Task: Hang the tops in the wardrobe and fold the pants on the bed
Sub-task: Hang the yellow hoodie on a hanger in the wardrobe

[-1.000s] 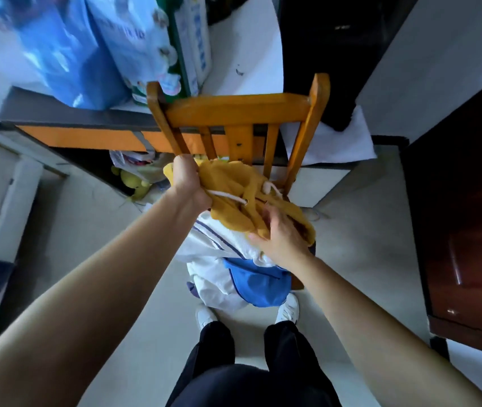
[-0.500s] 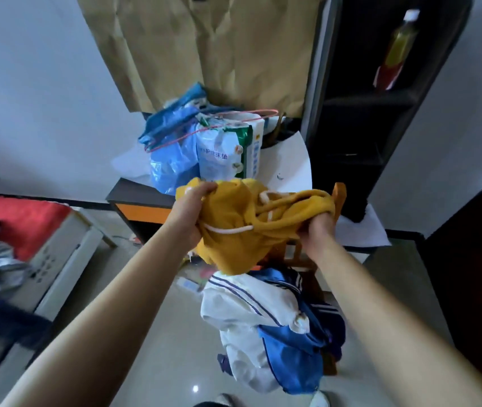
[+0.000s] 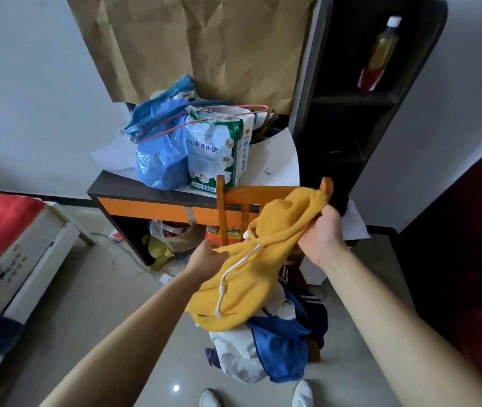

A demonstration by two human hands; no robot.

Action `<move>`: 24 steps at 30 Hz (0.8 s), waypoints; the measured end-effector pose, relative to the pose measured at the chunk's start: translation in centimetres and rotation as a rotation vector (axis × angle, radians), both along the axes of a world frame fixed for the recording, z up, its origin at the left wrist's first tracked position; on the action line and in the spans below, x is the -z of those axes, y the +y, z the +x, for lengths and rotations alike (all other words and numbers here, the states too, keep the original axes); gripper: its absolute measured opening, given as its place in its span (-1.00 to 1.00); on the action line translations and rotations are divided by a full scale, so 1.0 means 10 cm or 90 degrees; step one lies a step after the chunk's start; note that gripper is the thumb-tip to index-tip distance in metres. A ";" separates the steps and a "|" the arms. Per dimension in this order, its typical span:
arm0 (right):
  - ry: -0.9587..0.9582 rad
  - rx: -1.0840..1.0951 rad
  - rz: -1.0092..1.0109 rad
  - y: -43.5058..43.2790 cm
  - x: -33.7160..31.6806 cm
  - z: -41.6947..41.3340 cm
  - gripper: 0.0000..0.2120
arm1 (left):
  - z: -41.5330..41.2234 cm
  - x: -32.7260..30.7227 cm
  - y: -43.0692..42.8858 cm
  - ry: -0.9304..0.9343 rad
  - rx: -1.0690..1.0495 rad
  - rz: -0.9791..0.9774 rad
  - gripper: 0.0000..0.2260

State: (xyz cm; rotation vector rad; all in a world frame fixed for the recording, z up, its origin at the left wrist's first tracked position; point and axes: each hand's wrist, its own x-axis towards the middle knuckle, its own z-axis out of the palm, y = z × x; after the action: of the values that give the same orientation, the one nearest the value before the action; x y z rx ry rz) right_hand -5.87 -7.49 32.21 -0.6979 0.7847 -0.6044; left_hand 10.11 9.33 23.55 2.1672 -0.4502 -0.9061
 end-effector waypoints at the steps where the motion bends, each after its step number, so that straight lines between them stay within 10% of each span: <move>1: 0.000 -0.022 -0.022 0.02 -0.05 -0.02 -0.56 | -0.02 -0.03 -0.08 -0.007 0.002 -0.030 -0.76; 7: -0.038 -0.112 -0.157 0.03 -0.32 -0.22 -0.50 | -0.02 -0.18 -0.55 0.049 -0.022 -0.124 -0.56; 11: -0.019 -0.173 -0.250 -0.08 -0.44 -0.30 -0.33 | -0.04 -0.15 -0.66 0.065 0.133 -0.022 -0.79; 17: 0.309 -0.183 -0.484 -0.43 -0.15 -0.41 -0.32 | 0.05 -0.36 -0.69 -0.075 -0.145 -0.104 -0.79; 24: 0.437 0.012 -0.476 -0.46 0.22 -0.11 -0.06 | 0.44 -1.38 -0.61 -0.126 -0.250 -0.337 -0.79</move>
State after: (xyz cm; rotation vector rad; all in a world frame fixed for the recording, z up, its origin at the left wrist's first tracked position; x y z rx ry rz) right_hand -7.00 -12.10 30.06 -1.6391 1.2065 -0.6831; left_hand 14.53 3.24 37.37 1.7662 -0.2994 -0.3094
